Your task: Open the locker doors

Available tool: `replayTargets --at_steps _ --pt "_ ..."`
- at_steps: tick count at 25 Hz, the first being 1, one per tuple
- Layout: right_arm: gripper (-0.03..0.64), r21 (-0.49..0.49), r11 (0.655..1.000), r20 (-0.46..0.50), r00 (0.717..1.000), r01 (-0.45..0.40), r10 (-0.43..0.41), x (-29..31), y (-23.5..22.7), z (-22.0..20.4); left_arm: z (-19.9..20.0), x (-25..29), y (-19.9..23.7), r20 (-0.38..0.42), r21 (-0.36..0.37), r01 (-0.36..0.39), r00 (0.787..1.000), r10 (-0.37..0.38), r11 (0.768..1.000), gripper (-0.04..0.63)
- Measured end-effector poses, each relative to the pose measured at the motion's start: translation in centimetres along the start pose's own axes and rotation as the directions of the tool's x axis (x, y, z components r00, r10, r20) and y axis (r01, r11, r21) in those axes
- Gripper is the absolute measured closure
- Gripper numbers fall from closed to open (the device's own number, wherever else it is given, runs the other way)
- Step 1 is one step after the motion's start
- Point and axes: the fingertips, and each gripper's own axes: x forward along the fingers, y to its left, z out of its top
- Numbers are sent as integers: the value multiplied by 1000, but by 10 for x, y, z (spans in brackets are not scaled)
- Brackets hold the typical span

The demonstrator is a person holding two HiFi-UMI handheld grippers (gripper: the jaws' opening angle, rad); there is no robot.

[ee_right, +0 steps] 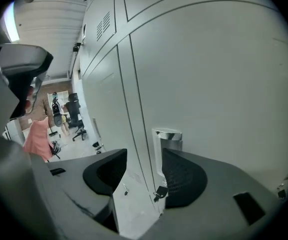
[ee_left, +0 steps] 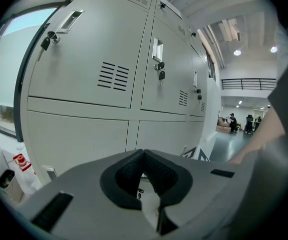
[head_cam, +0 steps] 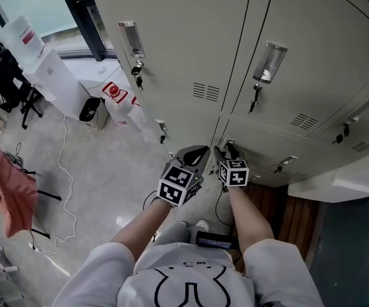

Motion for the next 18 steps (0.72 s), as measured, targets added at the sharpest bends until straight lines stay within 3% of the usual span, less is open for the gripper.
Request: replayTargets --at_steps 7,18 --pt "411 43 998 39 998 51 -53 16 -3 6 -22 -7 16 -42 1 6 999 -6 1000 580" --pt "426 87 991 -34 995 100 -97 -22 15 -17 -24 -14 2 -56 -4 82 995 -82 997 580"
